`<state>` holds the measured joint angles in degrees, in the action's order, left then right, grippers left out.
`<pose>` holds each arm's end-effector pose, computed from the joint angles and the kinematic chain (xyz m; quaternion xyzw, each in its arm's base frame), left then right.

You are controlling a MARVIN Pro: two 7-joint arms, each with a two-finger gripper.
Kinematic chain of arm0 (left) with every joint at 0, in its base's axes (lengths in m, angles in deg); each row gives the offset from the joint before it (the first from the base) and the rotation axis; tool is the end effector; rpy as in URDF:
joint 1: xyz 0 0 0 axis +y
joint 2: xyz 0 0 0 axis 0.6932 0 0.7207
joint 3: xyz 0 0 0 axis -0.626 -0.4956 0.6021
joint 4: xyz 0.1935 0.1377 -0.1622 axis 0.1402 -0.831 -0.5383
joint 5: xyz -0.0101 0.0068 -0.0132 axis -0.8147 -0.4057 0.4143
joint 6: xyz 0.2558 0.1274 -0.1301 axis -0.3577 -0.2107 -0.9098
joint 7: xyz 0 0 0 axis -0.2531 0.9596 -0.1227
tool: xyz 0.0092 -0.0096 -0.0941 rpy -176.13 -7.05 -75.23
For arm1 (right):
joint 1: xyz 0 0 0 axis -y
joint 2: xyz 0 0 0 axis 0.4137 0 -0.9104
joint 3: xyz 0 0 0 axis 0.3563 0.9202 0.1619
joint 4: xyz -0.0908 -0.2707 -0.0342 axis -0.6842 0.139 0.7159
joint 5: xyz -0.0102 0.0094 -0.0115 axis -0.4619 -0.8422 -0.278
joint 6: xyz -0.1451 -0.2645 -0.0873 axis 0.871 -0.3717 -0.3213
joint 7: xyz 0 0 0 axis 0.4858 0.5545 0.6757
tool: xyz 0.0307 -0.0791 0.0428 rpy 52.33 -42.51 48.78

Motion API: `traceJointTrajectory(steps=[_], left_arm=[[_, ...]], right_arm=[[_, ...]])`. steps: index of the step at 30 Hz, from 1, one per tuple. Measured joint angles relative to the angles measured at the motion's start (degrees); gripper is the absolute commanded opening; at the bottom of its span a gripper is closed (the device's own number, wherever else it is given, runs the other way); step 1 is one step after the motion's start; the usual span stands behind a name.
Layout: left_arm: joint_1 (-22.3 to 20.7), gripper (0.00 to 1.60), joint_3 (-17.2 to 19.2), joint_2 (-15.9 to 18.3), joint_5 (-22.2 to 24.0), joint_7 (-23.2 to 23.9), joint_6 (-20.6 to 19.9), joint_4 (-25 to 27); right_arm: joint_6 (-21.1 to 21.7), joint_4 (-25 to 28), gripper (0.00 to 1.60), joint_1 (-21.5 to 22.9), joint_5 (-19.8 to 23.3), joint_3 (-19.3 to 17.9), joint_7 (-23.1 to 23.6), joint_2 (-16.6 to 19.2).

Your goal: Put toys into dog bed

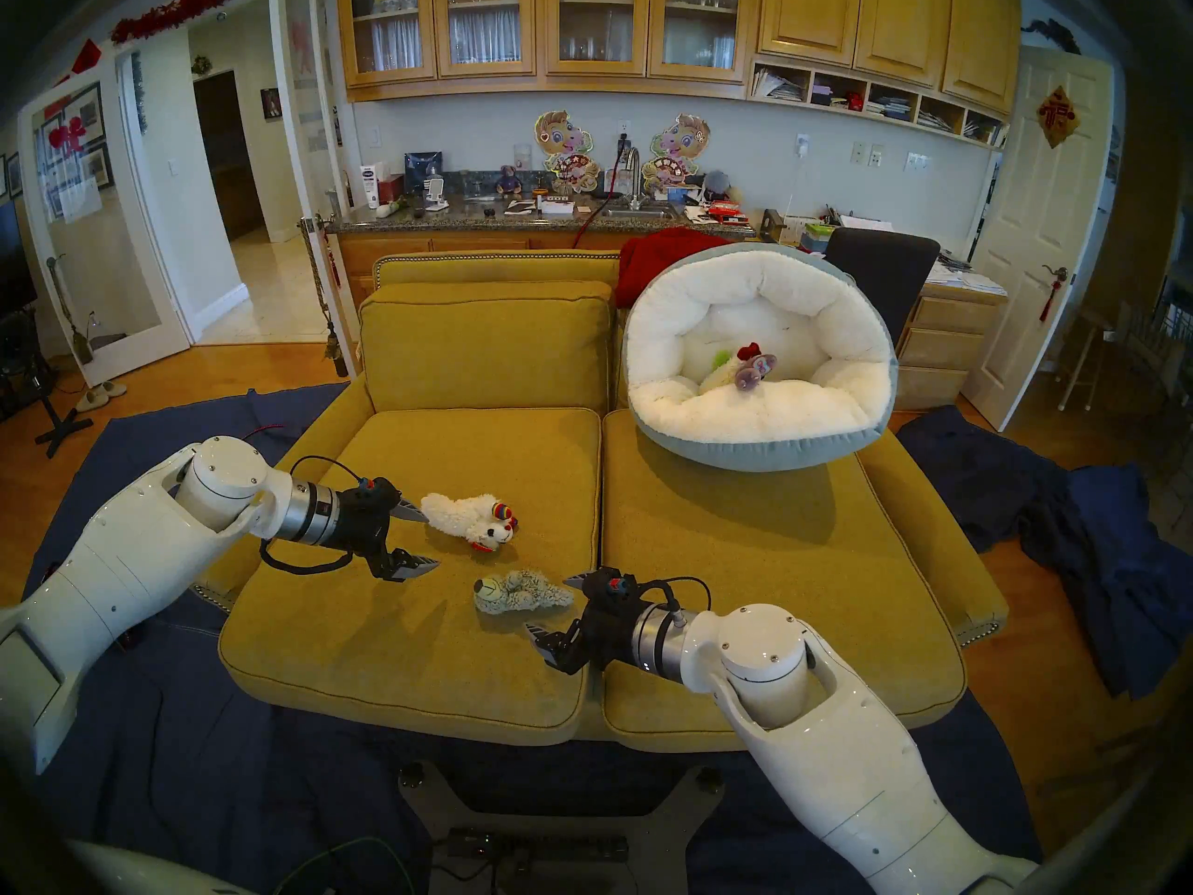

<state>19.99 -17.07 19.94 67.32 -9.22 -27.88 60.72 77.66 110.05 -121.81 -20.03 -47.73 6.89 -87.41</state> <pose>0.4409 0.1140 -0.2914 0.7705 -0.5108 0.3478 0.1565 0.3164 0.0722 -0.3563 -0.7532 -0.3869 -0.4633 0.2616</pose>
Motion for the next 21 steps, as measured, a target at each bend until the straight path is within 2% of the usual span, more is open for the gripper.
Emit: traceJointTrajectory(steps=[8, 21], left_arm=[[0.0, 1.6, 0.0, 0.0, 0.0, 0.0, 0.0, 0.0], [0.0, 1.6, 0.0, 0.0, 0.0, 0.0, 0.0, 0.0]], right_arm=[[-0.9, -2.8, 1.6, 2.2, -1.0, 1.9, -0.5, -1.4], [-4.5, -10.1, 1.6, 6.1, -5.2, 4.7, -3.6, -4.2]])
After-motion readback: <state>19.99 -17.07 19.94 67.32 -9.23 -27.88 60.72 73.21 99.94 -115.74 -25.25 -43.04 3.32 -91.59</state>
